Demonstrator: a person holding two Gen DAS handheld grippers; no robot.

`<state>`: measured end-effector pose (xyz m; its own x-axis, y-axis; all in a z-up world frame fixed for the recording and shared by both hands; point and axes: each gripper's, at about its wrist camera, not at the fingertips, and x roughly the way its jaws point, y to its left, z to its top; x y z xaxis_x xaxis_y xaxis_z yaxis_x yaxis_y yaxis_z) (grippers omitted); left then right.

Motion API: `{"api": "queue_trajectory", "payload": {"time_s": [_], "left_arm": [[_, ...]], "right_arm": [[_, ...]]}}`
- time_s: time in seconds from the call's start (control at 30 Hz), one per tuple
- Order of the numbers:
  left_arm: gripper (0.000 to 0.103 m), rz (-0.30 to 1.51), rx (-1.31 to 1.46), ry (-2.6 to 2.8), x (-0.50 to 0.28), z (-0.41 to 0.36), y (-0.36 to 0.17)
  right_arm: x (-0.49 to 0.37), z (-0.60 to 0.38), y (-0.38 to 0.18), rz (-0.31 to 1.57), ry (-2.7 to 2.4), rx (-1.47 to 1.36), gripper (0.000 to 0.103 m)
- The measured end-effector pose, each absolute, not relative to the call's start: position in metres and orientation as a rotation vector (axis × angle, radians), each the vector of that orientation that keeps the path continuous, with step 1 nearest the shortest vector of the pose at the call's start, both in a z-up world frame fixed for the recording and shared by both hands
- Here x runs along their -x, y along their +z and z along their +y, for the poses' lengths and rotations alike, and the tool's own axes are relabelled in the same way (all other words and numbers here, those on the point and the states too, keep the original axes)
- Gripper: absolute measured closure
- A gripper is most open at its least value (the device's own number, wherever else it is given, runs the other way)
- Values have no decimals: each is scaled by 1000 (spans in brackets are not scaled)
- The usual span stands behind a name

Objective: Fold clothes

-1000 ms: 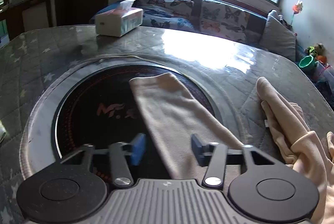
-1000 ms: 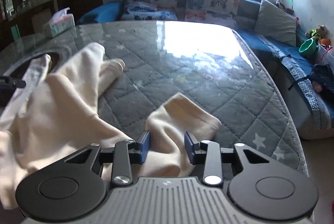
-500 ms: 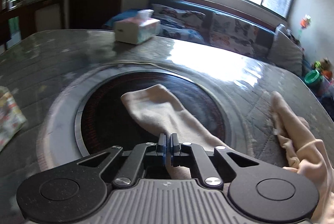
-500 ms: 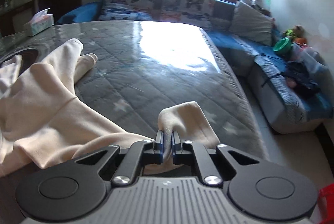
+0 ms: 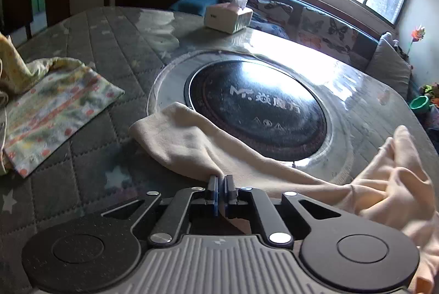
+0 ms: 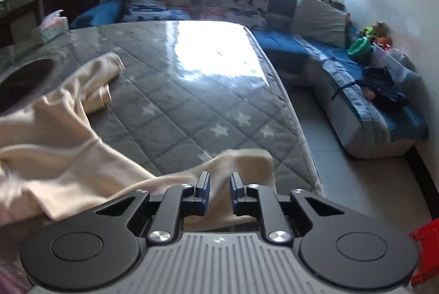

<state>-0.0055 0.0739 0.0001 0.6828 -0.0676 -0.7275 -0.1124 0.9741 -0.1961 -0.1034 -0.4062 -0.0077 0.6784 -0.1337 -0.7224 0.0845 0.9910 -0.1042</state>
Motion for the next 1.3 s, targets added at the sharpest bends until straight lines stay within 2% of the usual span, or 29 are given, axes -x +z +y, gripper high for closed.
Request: {"api": "queue_trajectory", "payload": {"time_s": [0.07, 0.2, 0.27, 0.3, 0.5, 0.67, 0.8, 1.0, 1.07, 1.1, 1.13, 1.2, 1.3], "left_arm": [[93, 835, 231, 5, 6, 76, 5], [89, 828, 200, -49, 6, 71, 19], [85, 813, 175, -82, 4, 64, 27], [85, 805, 165, -99, 3, 60, 30], [85, 789, 132, -222, -23, 21, 39], [85, 788, 91, -304, -58, -19, 38], [85, 805, 75, -381, -87, -53, 31], [85, 822, 19, -505, -110, -102, 22], [85, 827, -5, -539, -116, -116, 18], [85, 832, -13, -553, -119, -121, 16], [84, 840, -22, -558, -123, -126, 13], [83, 854, -38, -566, -129, -134, 8], [83, 859, -44, -602, -135, -141, 3]], "right_arm": [[100, -402, 5, 799, -89, 71, 87], [75, -389, 23, 752, 22, 64, 86], [62, -381, 26, 739, 76, 52, 82], [53, -376, 28, 736, 111, 47, 79], [-11, -346, 15, 761, 266, 13, 79], [-61, -345, 0, 803, 313, -144, 78], [-89, -350, -17, 832, 328, -263, 64], [-114, -350, -43, 882, 331, -394, 63], [-115, -349, -48, 895, 342, -403, 68], [-115, -349, -49, 893, 353, -416, 83], [-114, -350, -48, 888, 366, -426, 93], [-110, -353, -45, 873, 374, -425, 97], [-98, -357, -32, 832, 353, -370, 97]]}}
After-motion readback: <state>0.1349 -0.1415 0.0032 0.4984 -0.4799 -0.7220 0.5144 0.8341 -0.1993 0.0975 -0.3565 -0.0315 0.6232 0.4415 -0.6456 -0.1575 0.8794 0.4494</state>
